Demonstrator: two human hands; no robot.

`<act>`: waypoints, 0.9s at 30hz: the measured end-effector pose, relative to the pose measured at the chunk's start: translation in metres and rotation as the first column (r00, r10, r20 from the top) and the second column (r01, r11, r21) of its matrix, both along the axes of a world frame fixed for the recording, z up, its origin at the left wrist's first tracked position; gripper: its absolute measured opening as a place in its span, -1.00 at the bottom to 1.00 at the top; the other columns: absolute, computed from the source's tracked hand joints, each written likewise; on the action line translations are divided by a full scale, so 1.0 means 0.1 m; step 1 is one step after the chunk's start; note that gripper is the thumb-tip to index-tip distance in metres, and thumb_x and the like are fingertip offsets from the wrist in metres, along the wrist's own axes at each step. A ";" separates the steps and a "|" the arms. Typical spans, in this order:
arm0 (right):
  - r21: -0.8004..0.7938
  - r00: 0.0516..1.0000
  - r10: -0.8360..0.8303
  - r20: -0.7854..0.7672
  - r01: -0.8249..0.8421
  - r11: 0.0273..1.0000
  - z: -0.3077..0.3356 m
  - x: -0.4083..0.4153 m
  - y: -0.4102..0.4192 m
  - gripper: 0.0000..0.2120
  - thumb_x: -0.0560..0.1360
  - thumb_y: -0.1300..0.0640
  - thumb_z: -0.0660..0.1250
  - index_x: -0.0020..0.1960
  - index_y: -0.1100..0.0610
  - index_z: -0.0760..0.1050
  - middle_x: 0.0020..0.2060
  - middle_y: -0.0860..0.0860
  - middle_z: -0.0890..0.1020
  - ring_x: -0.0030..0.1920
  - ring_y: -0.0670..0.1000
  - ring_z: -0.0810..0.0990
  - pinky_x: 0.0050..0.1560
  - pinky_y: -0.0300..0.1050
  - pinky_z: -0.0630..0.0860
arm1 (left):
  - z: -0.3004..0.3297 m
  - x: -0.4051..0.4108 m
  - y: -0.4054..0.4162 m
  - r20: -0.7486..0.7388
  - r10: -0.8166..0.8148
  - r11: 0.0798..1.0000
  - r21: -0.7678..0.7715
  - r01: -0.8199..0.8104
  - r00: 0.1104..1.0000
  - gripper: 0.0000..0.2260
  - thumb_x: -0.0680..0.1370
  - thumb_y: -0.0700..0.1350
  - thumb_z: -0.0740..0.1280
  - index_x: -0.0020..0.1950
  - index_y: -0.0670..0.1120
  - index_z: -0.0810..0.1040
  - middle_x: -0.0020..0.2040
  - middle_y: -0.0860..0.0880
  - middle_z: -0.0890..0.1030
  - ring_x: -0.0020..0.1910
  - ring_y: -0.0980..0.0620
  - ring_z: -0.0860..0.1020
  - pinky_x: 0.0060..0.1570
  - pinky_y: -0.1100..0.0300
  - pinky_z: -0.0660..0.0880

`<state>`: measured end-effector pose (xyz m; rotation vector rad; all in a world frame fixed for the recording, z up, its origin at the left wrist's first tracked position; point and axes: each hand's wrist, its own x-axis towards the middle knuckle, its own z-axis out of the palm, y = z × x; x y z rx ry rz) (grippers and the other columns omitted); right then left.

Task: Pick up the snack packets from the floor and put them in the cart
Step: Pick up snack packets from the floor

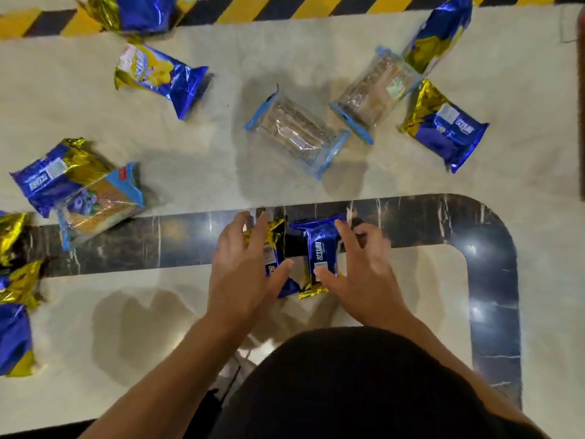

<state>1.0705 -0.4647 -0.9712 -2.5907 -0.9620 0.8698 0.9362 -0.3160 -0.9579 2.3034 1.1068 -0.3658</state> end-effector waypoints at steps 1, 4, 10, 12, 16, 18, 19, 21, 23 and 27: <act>-0.017 0.999 -0.037 -0.019 0.037 0.999 -0.08 -0.06 0.01 -0.22 0.42 -0.26 0.38 0.52 -0.09 0.15 0.38 0.12 0.25 0.32 0.08 0.30 0.12 -0.03 0.54 | -0.09 -0.03 -0.06 -0.015 0.034 0.999 -0.018 -0.034 0.999 -0.23 0.49 0.25 0.35 0.61 0.10 0.10 0.56 -0.10 0.14 0.52 -0.12 0.15 0.42 -0.13 0.27; -0.078 0.983 -0.133 -0.124 0.124 0.989 -0.28 -0.17 0.09 -0.10 0.38 -0.35 0.38 0.55 -0.21 -0.03 0.43 -0.01 0.07 0.40 0.05 0.16 0.25 -0.03 0.42 | -0.32 -0.08 -0.19 -0.044 0.121 0.989 -0.080 -0.125 0.992 -0.21 0.48 0.31 0.31 0.61 0.16 0.04 0.60 -0.05 -0.01 0.56 -0.13 0.03 0.46 -0.14 0.19; -0.088 0.978 -0.193 -0.085 0.185 0.979 -0.54 -0.30 0.28 -0.03 0.39 -0.19 0.47 0.56 -0.21 -0.10 0.45 0.02 0.03 0.40 0.13 0.16 0.36 0.03 0.29 | -0.58 -0.07 -0.30 -0.013 0.310 0.941 -0.137 -0.309 0.951 -0.17 0.46 0.22 0.43 0.60 0.19 0.03 0.57 0.08 -0.09 0.52 -0.13 0.06 0.45 -0.07 0.20; -0.089 0.978 -0.197 -0.062 0.192 0.977 -0.57 -0.33 0.31 -0.04 0.38 -0.12 0.48 0.56 -0.18 -0.08 0.45 0.05 0.07 0.38 0.14 0.18 0.36 0.03 0.29 | -0.63 -0.05 -0.35 -0.009 0.329 0.936 -0.131 -0.328 0.944 -0.14 0.45 0.17 0.47 0.60 0.19 0.02 0.56 0.10 -0.08 0.51 -0.15 0.08 0.44 -0.07 0.23; -0.012 0.975 -0.222 -0.019 0.222 0.975 -0.64 -0.37 0.31 -0.10 0.38 0.05 0.51 0.56 -0.11 0.07 0.40 0.10 0.20 0.33 0.13 0.29 0.29 0.05 0.44 | -0.71 0.00 -0.45 0.071 0.378 0.924 -0.096 -0.370 0.923 -0.17 0.44 -0.02 0.51 0.58 0.14 0.10 0.55 -0.02 0.03 0.49 -0.16 0.16 0.39 -0.05 0.30; 0.023 0.978 -0.209 -0.008 0.209 0.978 -0.66 -0.36 0.31 -0.14 0.39 0.10 0.50 0.55 -0.09 0.11 0.39 0.12 0.25 0.32 0.13 0.33 0.27 0.08 0.47 | -0.74 0.02 -0.46 0.111 0.383 0.924 -0.062 -0.378 0.917 -0.20 0.43 -0.09 0.50 0.57 0.09 0.16 0.54 -0.11 0.11 0.48 -0.18 0.20 0.38 -0.06 0.32; 0.031 0.979 -0.204 -0.009 0.205 0.978 -0.68 -0.35 0.31 -0.15 0.39 0.12 0.49 0.55 -0.08 0.12 0.38 0.12 0.27 0.32 0.13 0.33 0.27 0.09 0.47 | -0.75 0.03 -0.46 0.133 0.377 0.926 -0.044 -0.374 0.917 -0.21 0.42 -0.12 0.50 0.57 0.06 0.20 0.52 -0.15 0.16 0.47 -0.19 0.22 0.37 -0.06 0.34; 0.045 0.980 -0.198 -0.024 0.199 0.979 -0.68 -0.35 0.34 -0.15 0.39 0.14 0.49 0.55 -0.07 0.14 0.38 0.12 0.29 0.33 0.13 0.33 0.28 0.10 0.47 | -0.78 0.02 -0.45 0.203 0.362 0.931 -0.038 -0.362 0.910 -0.24 0.38 -0.18 0.52 0.54 0.01 0.29 0.50 -0.16 0.23 0.43 -0.20 0.27 0.33 -0.07 0.38; 0.074 0.984 -0.177 -0.003 0.177 0.981 -0.66 -0.31 0.39 -0.17 0.39 0.16 0.50 0.55 -0.04 0.17 0.36 0.14 0.32 0.32 0.13 0.35 0.27 0.14 0.48 | -0.78 0.02 -0.37 0.272 0.357 0.933 -0.063 -0.353 0.894 -0.26 0.37 -0.20 0.51 0.51 0.02 0.34 0.51 -0.12 0.24 0.41 -0.17 0.29 0.33 -0.05 0.40; 0.170 0.978 -0.184 -0.093 0.198 0.965 -0.54 -0.08 0.57 -0.18 0.42 0.22 0.47 0.54 -0.10 0.15 0.38 0.03 0.24 0.33 0.03 0.36 0.27 0.04 0.52 | -0.67 0.12 -0.11 0.287 0.362 0.932 -0.104 -0.347 0.887 -0.27 0.39 -0.14 0.44 0.52 0.14 0.28 0.54 0.02 0.15 0.41 -0.06 0.25 0.38 0.07 0.27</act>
